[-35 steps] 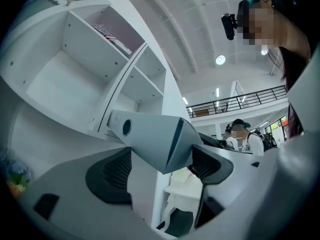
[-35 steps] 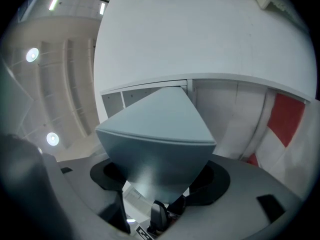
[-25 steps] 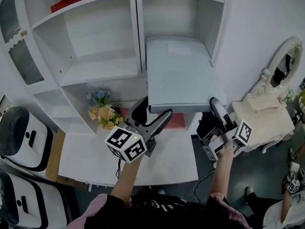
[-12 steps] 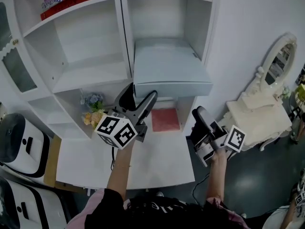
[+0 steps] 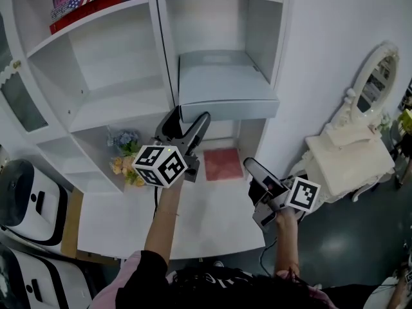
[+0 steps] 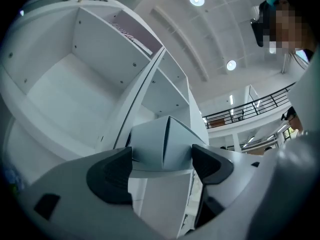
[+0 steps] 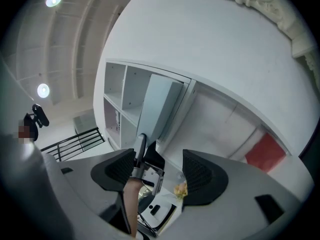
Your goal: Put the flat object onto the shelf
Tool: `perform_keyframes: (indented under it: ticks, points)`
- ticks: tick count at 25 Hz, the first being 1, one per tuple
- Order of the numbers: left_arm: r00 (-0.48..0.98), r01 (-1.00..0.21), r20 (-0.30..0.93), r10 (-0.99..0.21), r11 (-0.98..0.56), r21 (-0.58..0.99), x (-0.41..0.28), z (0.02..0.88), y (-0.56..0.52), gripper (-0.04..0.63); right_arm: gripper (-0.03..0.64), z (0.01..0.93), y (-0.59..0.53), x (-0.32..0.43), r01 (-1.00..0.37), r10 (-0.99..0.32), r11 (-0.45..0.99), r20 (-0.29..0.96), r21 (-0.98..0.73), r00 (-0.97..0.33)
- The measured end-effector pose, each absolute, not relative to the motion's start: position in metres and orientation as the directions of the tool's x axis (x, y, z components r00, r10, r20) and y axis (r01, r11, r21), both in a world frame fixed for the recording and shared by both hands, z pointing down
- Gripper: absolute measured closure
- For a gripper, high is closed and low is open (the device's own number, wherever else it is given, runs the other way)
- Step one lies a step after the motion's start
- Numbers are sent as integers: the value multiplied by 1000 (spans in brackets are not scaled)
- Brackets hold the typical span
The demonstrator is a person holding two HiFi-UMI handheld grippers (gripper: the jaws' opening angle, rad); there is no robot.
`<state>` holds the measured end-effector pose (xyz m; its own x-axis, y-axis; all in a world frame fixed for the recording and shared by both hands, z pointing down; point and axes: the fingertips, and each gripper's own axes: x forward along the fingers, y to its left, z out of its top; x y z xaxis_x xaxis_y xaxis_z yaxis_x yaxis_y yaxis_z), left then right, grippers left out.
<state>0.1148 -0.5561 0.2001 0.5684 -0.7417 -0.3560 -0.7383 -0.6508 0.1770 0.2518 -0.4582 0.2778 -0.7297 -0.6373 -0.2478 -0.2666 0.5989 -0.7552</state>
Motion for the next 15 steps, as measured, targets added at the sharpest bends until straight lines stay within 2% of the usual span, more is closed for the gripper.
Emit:
perform_keyframes:
  ticks: [3, 7, 15]
  points:
    - [571, -735, -354, -741, -654, 182, 115, 202, -555, 210, 313, 285, -456, 242, -297, -636, 601, -219, -742, -740]
    - [611, -743, -278, -741, -658, 122, 117, 220, -547, 212, 313, 292, -452, 230, -332, -647, 597, -194, -730, -737]
    - [727, -636, -172, -665, -746, 197, 112, 294, -501, 235, 313, 326, -442, 216, -516, -742, 539, -84, -666, -666]
